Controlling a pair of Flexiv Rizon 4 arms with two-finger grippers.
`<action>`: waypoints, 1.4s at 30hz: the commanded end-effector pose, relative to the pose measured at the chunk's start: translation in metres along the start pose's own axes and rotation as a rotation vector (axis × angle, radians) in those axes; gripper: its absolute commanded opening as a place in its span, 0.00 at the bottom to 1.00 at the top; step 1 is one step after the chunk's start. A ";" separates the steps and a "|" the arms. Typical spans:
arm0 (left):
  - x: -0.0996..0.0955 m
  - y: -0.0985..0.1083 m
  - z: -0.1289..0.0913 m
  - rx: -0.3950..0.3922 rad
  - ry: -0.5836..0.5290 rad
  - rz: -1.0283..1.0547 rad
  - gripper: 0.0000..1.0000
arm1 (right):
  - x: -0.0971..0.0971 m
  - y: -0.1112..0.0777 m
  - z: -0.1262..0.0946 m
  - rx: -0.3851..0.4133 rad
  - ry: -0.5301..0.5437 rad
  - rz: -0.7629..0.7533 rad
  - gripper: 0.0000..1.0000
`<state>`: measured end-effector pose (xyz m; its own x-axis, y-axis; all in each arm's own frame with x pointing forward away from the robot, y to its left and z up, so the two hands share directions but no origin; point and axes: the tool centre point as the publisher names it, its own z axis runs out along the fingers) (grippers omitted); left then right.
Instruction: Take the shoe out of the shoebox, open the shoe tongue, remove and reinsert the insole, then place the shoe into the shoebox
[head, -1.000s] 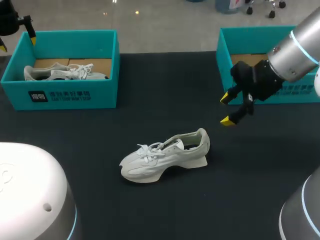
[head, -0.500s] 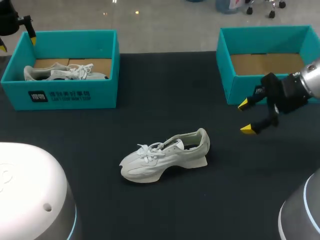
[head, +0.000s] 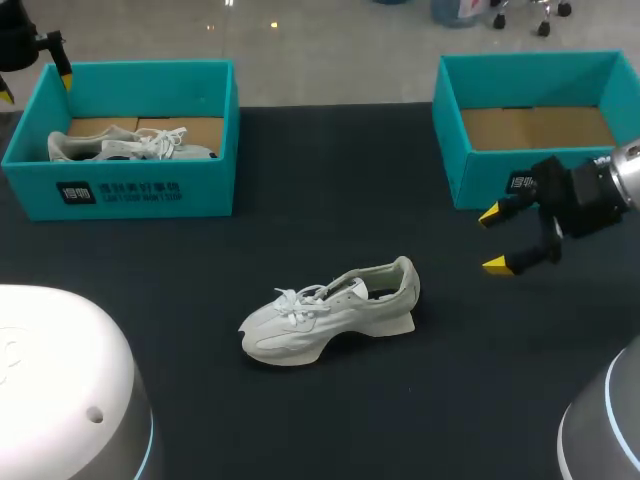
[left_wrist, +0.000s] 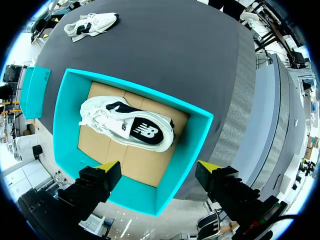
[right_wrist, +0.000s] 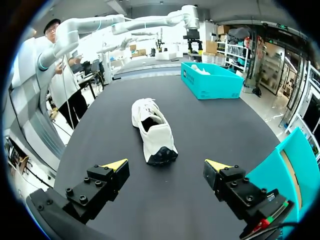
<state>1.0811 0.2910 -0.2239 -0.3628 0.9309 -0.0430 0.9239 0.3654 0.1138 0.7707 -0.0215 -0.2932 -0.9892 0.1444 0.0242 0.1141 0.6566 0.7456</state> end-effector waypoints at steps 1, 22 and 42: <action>0.000 0.000 0.000 0.000 0.001 0.001 1.00 | -0.001 -0.007 0.007 -0.092 0.022 -0.158 1.00; 0.000 0.000 0.000 0.000 0.001 0.001 1.00 | 0.001 -0.080 0.022 -0.180 -0.068 -0.150 1.00; 0.000 0.000 0.000 0.000 0.001 0.001 1.00 | 0.000 -0.089 0.019 -0.158 -0.054 -0.182 1.00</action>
<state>1.0811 0.2910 -0.2239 -0.3629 0.9308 -0.0430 0.9239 0.3655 0.1138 0.7618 -0.0664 -0.3715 -0.9854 0.0764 -0.1522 -0.0857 0.5497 0.8309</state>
